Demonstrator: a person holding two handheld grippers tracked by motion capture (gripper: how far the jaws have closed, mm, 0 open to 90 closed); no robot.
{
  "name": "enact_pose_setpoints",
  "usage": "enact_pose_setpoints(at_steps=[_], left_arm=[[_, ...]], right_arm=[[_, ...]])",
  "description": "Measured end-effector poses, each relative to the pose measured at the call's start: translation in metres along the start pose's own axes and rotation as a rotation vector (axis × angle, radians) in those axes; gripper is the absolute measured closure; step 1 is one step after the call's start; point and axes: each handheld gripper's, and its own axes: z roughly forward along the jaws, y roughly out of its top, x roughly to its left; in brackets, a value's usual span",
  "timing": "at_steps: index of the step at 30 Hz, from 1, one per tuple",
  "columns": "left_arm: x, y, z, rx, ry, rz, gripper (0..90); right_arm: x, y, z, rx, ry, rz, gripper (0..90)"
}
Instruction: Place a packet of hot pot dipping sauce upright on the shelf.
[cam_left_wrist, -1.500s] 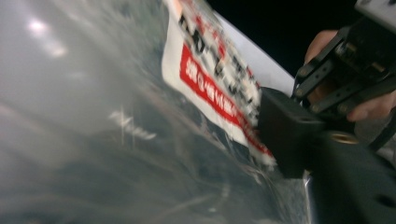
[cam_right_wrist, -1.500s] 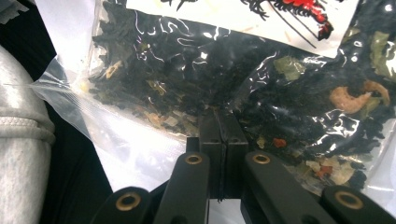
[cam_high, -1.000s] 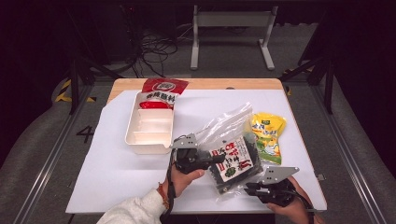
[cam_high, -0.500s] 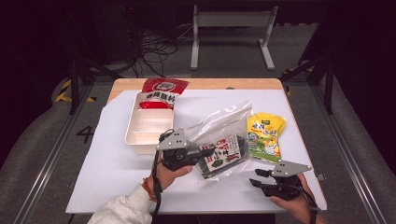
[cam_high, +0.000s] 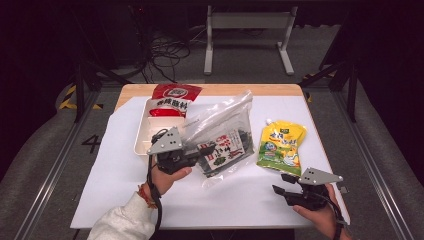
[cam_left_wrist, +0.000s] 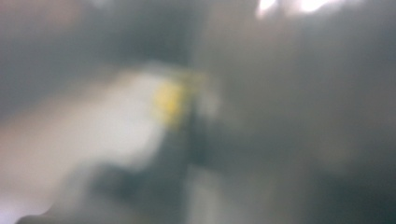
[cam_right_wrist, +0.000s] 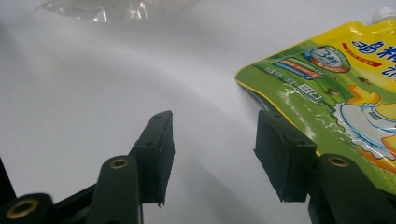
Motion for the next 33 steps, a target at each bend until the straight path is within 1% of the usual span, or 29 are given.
enact_pose_setpoints(at_steps=[2,5,6,7,11,15,18,19,20,21,23,24,27,29,30,32,33], left_arm=[[0.004,0.005,-0.01,-0.021,0.025,0.013,79.6],[0.009,0.011,-0.023,-0.05,0.051,0.017,79.6],[0.009,0.011,-0.023,-0.05,0.051,0.017,79.6],[0.011,0.013,-0.028,-0.058,0.065,0.03,79.6],[0.019,0.021,-0.047,-0.087,0.097,0.05,79.6],[0.03,0.027,-0.064,-0.093,0.145,0.074,79.6],[0.041,0.031,-0.08,-0.082,0.191,0.085,79.6],[0.041,0.031,-0.08,-0.082,0.191,0.085,79.5],[0.047,0.032,-0.086,-0.071,0.206,0.086,79.5],[0.05,0.032,-0.089,-0.065,0.211,0.098,79.5],[0.056,0.033,-0.095,-0.034,0.227,0.122,79.6],[0.059,0.032,-0.098,-0.027,0.237,0.136,79.5],[0.072,0.028,-0.106,0.009,0.266,0.141,79.5],[0.078,0.025,-0.109,0.021,0.272,0.134,79.5],[0.082,0.024,-0.112,0.033,0.282,0.138,79.5],[0.088,0.021,-0.114,0.043,0.31,0.135,79.5],[0.088,0.021,-0.114,0.043,0.31,0.135,79.5]], right_arm=[[0.0,0.0,0.0,-0.002,0.0,0.002,46.4],[0.0,-0.001,0.001,-0.001,-0.003,0.004,45.3],[-0.001,-0.001,0.001,0.0,-0.006,0.006,45.1],[-0.001,-0.001,0.001,0.0,-0.006,0.006,45.1],[-0.001,-0.001,0.002,-0.003,-0.005,0.015,44.4],[-0.001,-0.002,0.004,0.0,-0.004,0.017,43.6],[-0.001,-0.002,0.004,-0.002,-0.008,0.02,42.9],[-0.001,-0.002,0.004,-0.003,-0.01,0.021,42.6],[-0.002,-0.002,0.004,-0.004,-0.01,0.025,42.6],[-0.002,-0.002,0.004,-0.004,-0.008,0.027,42.5],[-0.001,-0.002,0.005,-0.003,-0.006,0.027,42.4],[-0.001,-0.002,0.006,-0.001,-0.006,0.027,42.4],[0.0,-0.002,0.007,0.006,0.003,0.021,42.4],[0.001,-0.002,0.008,0.011,0.003,0.015,42.3],[0.001,-0.002,0.008,0.011,0.007,0.014,42.3],[0.001,-0.002,0.009,0.013,0.005,0.015,42.2],[0.001,-0.002,0.009,0.013,0.005,0.015,42.2]])
